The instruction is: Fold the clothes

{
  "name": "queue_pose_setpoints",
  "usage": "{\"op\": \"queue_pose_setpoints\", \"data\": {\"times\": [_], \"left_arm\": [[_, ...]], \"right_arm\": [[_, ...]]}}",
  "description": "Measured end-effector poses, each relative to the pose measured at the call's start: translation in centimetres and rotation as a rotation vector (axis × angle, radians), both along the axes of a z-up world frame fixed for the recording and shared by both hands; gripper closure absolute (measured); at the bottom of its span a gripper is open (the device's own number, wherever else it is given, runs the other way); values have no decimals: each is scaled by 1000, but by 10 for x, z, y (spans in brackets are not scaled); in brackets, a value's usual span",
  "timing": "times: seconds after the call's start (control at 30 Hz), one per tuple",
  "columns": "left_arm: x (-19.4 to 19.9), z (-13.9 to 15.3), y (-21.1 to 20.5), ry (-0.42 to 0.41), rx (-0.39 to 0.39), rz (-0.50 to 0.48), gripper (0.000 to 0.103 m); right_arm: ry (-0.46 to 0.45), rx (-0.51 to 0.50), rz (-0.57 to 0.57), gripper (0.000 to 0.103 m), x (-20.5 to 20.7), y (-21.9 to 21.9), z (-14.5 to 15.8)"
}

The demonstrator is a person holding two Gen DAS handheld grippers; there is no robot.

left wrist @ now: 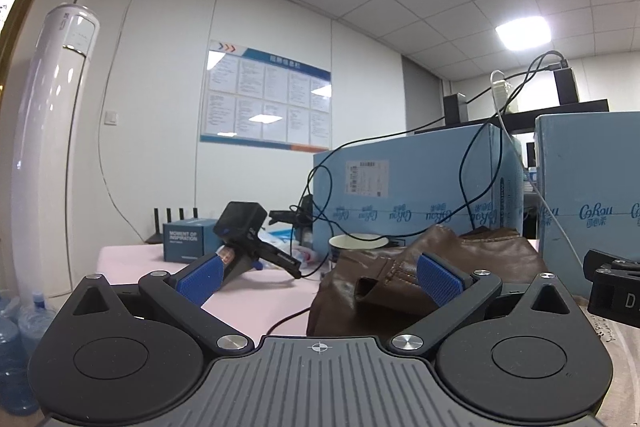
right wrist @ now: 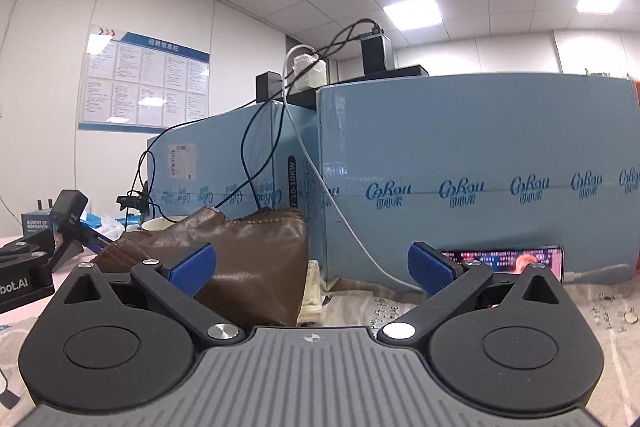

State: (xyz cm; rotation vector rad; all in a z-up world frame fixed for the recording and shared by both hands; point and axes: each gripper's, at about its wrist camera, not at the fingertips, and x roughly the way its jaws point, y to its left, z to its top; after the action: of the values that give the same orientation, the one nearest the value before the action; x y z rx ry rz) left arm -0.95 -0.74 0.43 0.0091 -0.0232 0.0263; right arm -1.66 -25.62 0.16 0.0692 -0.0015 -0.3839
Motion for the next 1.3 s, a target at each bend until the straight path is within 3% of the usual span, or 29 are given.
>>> {"op": "queue_pose_setpoints", "data": {"times": [0.3, 1.3], "left_arm": [[0, 0, 4, -6, -32, -3, 0], [4, 0, 2, 19, -12, -14, 0]], "right_arm": [[-1, -23, 4, 0, 0, 4, 0], [5, -16, 8, 0, 2, 3, -1]]}}
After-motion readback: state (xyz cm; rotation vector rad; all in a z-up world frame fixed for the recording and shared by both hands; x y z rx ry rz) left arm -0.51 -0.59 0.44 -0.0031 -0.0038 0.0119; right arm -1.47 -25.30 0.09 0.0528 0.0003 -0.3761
